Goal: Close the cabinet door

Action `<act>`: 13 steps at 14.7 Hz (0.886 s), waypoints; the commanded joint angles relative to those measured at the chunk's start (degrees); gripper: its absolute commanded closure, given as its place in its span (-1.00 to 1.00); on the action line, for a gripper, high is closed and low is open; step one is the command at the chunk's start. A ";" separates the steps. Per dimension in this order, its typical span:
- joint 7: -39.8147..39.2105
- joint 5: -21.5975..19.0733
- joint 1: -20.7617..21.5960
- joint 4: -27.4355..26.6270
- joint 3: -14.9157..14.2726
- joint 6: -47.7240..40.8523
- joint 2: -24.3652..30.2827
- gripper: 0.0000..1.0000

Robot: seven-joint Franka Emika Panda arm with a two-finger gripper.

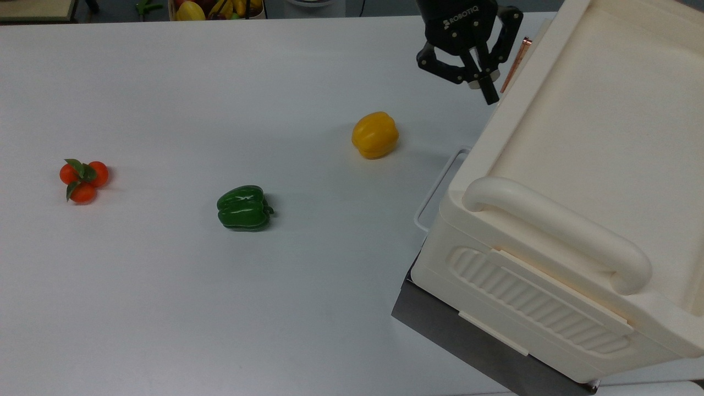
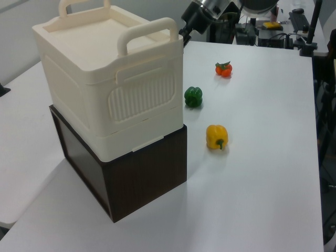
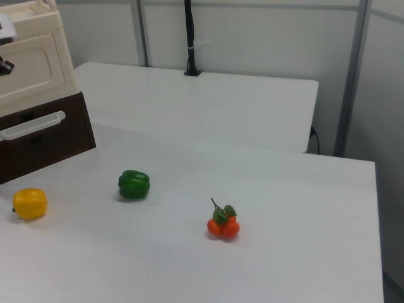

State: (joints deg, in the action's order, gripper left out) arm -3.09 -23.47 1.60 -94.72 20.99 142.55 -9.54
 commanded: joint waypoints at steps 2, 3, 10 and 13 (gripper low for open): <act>0.01 0.09 0.33 -0.55 1.16 4.40 -1.36 1.00; -0.07 0.09 0.59 -0.55 1.07 4.40 -1.36 1.00; 0.01 0.18 -0.37 -3.53 1.07 -1.46 2.58 1.00; 0.19 0.44 -1.77 -3.54 -1.03 -14.27 5.66 0.73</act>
State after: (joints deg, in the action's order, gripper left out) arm -3.11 -23.37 1.34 -95.35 21.87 137.72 -9.16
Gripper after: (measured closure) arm 0.991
